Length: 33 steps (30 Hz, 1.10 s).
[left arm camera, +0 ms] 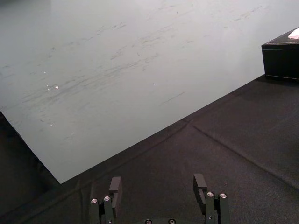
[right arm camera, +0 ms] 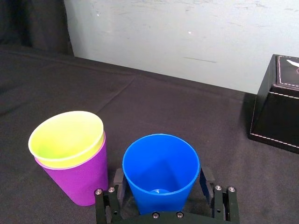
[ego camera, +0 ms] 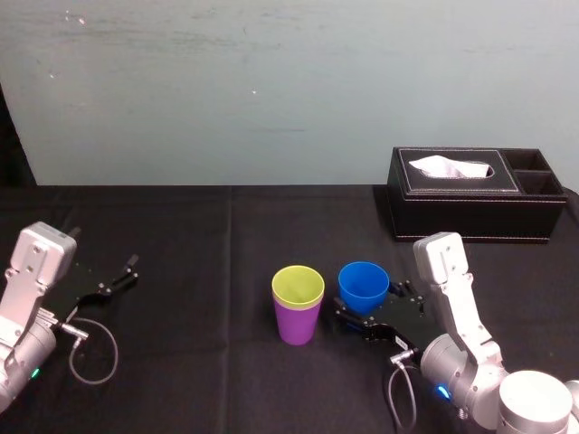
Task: Stack the three plastic cups sequentially using one hand.
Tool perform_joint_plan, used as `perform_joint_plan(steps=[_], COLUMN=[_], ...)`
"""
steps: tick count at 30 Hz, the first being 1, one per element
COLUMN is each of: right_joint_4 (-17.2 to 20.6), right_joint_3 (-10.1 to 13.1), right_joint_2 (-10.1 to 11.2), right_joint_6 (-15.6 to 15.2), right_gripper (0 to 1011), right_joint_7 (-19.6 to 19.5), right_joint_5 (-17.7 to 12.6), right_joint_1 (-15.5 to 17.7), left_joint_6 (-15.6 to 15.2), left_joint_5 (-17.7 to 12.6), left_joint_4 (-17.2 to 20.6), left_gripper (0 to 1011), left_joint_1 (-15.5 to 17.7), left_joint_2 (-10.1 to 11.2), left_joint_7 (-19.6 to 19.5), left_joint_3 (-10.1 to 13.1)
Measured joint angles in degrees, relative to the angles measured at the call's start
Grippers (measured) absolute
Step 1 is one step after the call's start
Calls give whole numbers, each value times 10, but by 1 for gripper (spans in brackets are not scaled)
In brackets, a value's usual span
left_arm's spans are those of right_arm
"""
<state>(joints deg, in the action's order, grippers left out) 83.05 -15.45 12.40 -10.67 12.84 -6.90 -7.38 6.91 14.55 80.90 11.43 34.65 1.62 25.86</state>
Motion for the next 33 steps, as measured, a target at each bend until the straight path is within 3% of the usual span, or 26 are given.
perform_joint_plan(steps=[29, 33], right_joint_4=[-20, -19], right_joint_3=[3, 3], right_joint_2=[-14, -14], right_joint_6=[10, 10], right_gripper=[1003, 947], right_joint_7=[-1, -2], right_joint_5=[6, 6], right_joint_1=[-8, -8], left_joint_6=[0, 0], left_joint_5=[0, 0], left_joint_4=[0, 0], left_gripper=[1000, 1000], left_joint_1=[0, 0], left_joint_2=[0, 0], left_joint_7=[0, 0], left_joint_3=[0, 0])
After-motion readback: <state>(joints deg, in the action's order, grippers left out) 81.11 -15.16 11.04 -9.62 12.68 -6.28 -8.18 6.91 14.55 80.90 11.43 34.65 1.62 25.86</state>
